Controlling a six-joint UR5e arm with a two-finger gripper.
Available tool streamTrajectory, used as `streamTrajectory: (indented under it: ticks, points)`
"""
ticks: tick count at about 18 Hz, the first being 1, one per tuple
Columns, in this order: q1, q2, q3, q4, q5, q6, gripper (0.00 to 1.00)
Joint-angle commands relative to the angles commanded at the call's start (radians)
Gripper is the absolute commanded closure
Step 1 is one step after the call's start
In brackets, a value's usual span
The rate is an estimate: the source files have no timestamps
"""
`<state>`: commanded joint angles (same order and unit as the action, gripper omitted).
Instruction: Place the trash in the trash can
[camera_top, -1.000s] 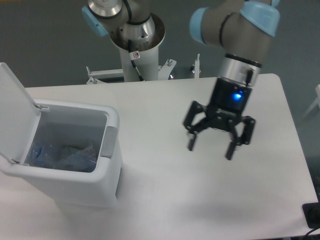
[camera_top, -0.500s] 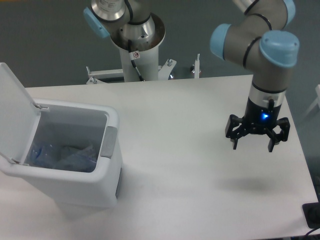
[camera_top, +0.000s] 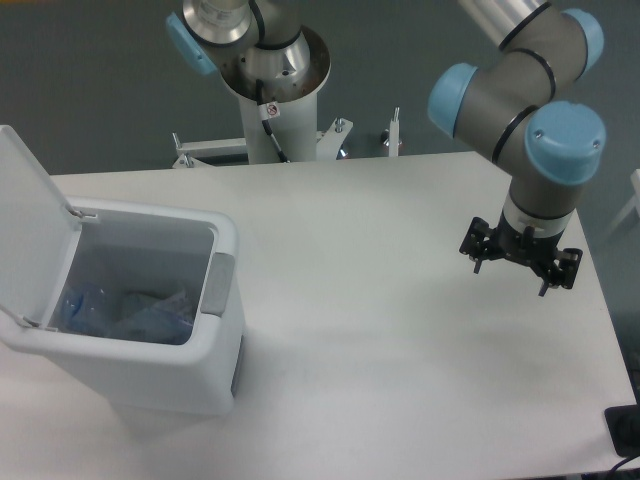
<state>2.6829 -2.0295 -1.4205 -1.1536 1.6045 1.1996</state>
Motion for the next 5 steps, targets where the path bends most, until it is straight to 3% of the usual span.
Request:
streamTrajectory:
  ticks: [5]
  points:
    - [-0.002,-0.002,-0.006,0.015,0.002,-0.002,0.0]
